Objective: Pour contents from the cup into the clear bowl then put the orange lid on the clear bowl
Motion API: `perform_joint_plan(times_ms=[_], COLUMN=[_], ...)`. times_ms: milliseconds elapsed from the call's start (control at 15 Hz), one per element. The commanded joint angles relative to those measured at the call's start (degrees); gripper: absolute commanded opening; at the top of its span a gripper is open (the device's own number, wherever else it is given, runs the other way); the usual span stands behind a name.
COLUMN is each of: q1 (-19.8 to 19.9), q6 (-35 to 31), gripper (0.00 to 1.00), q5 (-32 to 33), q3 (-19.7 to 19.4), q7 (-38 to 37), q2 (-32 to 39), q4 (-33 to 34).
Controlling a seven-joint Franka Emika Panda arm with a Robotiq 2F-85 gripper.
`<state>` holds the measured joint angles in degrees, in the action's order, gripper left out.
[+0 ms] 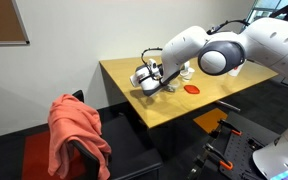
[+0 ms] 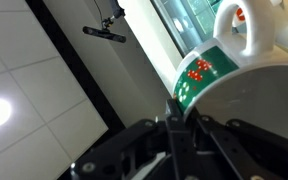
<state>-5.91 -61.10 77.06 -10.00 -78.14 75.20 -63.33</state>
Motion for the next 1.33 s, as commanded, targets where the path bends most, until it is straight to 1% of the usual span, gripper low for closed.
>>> perform_joint_plan(times_ms=[0,333,533,933,1267], q1=[0.06,-0.22,-0.18,0.52,1.55], q6=[-0.54,-2.30,-5.98,-16.96,-28.26], gripper=[0.03,0.03,0.03,0.03,0.03], q5=[-0.90,-2.65,-3.60,-5.90,-8.02], q3=[1.60,4.88,7.07,10.21,10.44], q7=[-2.76,-7.58,-10.19,-13.76,-10.85], q2=[-7.63,-14.53,-18.44,-25.02,-28.42], q4=[-5.93,-10.54,-13.42,-18.51,-21.35])
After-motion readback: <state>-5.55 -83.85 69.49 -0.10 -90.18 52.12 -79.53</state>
